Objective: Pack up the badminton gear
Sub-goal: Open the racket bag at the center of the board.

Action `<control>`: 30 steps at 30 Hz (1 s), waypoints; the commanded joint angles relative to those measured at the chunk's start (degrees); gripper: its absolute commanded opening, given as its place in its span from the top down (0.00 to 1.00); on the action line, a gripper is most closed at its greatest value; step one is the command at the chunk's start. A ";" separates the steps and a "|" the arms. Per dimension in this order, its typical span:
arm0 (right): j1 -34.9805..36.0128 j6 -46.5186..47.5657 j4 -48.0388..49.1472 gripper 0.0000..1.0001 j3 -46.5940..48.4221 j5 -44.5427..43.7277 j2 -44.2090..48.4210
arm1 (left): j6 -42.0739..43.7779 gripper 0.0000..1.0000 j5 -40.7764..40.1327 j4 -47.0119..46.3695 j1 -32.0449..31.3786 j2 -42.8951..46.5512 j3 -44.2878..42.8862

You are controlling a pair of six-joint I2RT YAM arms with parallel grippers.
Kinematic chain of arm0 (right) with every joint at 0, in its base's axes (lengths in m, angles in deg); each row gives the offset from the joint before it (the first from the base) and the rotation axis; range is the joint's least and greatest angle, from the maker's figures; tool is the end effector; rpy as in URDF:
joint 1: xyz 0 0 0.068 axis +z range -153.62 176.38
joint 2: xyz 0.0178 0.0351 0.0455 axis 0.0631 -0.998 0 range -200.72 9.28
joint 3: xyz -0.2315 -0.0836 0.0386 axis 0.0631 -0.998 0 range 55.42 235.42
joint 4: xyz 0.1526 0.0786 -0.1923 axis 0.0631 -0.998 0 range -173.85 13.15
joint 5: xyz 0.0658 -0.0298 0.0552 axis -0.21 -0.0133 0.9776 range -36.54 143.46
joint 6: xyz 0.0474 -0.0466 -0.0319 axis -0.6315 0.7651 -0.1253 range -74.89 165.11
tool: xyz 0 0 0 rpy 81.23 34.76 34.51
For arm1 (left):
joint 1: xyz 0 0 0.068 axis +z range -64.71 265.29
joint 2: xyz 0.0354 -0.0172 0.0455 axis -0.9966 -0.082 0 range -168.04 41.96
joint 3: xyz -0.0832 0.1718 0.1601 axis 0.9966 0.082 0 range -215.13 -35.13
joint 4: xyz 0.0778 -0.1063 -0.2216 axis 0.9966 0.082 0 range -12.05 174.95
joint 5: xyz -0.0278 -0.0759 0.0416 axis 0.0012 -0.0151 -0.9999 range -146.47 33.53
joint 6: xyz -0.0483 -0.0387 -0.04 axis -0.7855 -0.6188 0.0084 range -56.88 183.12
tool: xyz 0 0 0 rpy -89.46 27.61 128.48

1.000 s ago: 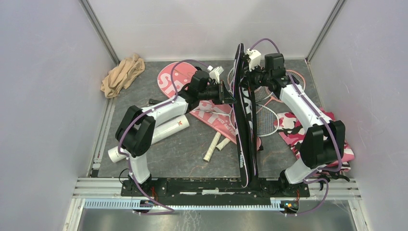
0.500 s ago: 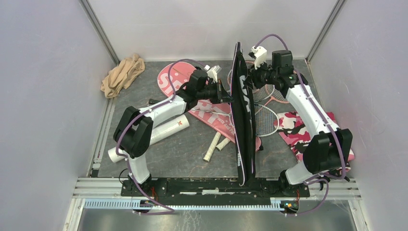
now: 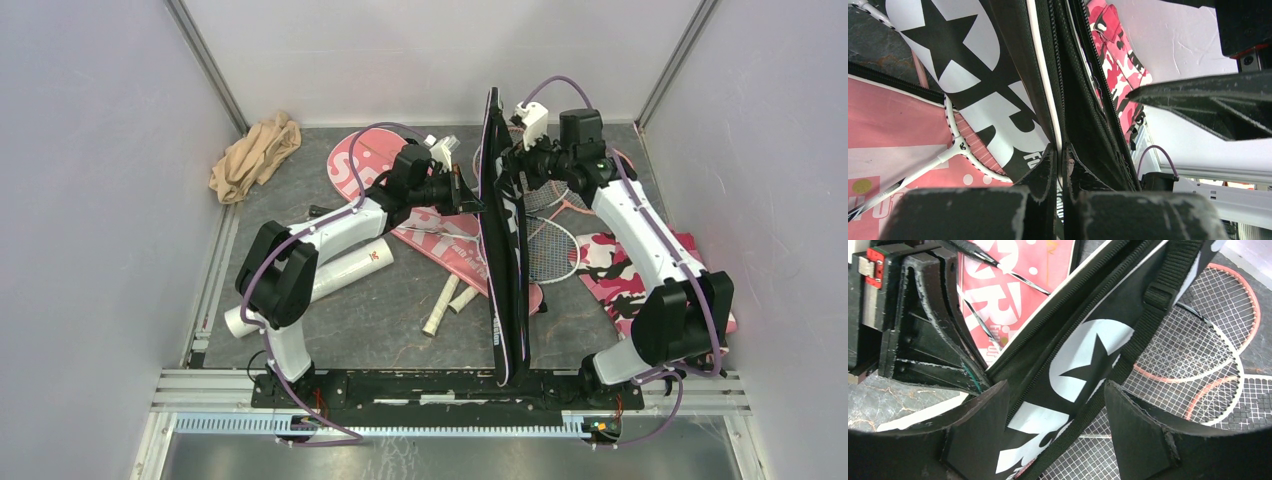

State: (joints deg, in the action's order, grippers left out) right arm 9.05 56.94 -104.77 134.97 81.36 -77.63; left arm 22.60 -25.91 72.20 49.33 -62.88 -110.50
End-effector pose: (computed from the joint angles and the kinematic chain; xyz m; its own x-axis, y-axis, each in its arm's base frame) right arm 0.3436 0.1068 0.3071 -0.4355 -0.2835 -0.8544 -0.6699 0.7361 0.0972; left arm 0.3353 -0.2821 0.2275 -0.8207 -0.0956 -0.5632 0.4595 0.4754 -0.7502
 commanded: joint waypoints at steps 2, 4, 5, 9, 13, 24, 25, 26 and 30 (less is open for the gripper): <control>2.78 -0.08 1.64 0.25 -0.13 -2.69 1.98 | -0.40 0.98 0.24 -1.10 0.28 2.14 -2.41; 3.77 0.10 1.68 0.25 -0.14 -5.73 1.41 | -0.52 0.98 0.45 -1.23 0.28 2.14 -2.50; 4.38 0.19 1.63 0.25 -0.10 -7.14 1.07 | -0.60 0.98 0.52 -1.27 0.28 2.19 -2.57; 6.47 0.88 2.06 0.28 0.17 -12.78 -0.06 | -0.62 0.98 0.64 -1.36 0.28 2.33 -2.44; 8.25 1.56 2.15 0.29 0.12 -16.78 -1.51 | -0.71 0.98 0.72 -1.45 0.24 2.53 -2.27; 9.55 5.76 3.00 0.37 -1.76 -28.58 -2.51 | -0.97 0.98 0.83 -1.54 0.28 3.13 -2.12; 9.52 6.18 3.12 0.39 -1.83 -29.63 -2.19 | -0.97 0.98 0.81 -1.54 0.28 3.23 -2.09; 9.50 6.63 3.20 0.41 -1.94 -30.63 -1.87 | -0.97 0.98 0.79 -1.46 0.28 3.23 -2.07; 9.47 7.87 3.94 0.52 -2.36 -33.04 -0.57 | -0.97 0.98 0.72 -1.45 0.37 3.45 -1.92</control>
State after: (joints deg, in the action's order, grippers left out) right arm 18.51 62.52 -103.70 133.24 53.34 -80.54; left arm 22.56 -25.86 72.17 49.33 -62.53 -110.52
